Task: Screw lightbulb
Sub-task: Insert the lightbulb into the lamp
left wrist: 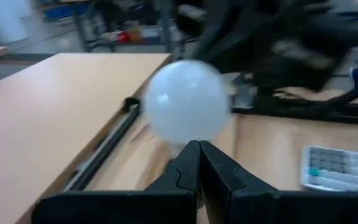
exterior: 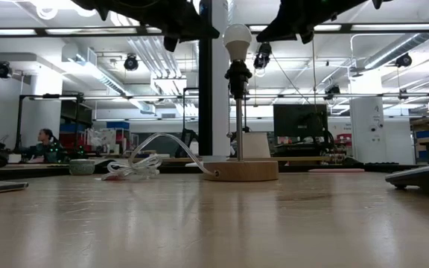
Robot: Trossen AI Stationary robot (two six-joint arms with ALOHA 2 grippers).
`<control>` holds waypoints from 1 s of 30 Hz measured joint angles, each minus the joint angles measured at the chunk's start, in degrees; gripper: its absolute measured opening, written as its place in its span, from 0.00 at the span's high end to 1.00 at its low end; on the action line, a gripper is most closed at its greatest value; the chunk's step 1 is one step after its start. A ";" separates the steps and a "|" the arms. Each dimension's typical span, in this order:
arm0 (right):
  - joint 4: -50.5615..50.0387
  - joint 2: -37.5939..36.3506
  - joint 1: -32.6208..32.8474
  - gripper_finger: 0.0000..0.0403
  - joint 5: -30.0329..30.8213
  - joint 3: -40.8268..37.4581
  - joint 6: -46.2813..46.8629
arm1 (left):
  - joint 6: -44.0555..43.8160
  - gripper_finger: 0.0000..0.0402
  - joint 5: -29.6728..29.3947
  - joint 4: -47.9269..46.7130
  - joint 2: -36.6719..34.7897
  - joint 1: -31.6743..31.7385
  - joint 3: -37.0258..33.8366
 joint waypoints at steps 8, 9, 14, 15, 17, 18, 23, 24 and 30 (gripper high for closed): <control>2.22 1.05 -1.17 1.00 -0.09 0.00 -2.58 | 0.57 1.00 2.54 5.02 1.89 0.10 0.02; 2.53 1.49 -1.19 1.00 -0.13 0.00 -2.72 | 0.72 1.00 1.90 5.15 2.21 0.11 0.02; 3.48 2.85 -1.17 1.00 -1.32 0.00 -3.33 | 0.72 1.00 0.79 5.18 2.68 0.11 0.02; 3.57 2.96 -1.17 1.00 -1.58 0.00 -3.33 | 0.72 1.00 0.52 5.16 2.68 0.09 0.02; 3.82 3.03 -1.15 1.00 -1.93 0.00 -3.57 | 0.72 1.00 0.30 5.16 2.68 0.04 0.02; 3.83 3.03 -1.10 1.00 -2.18 0.00 -3.61 | 0.72 1.00 0.16 5.16 2.68 0.04 0.02; 3.17 2.76 -0.40 1.00 -2.32 0.00 -3.13 | 0.72 1.00 -0.48 5.01 2.68 0.04 0.02; 2.96 2.73 -0.08 1.00 -2.32 0.00 -3.11 | 0.72 1.00 -1.01 4.82 2.68 0.04 0.02; 2.05 1.78 1.76 1.00 -2.68 0.00 -2.43 | 0.72 1.00 -3.43 4.41 2.68 0.24 0.02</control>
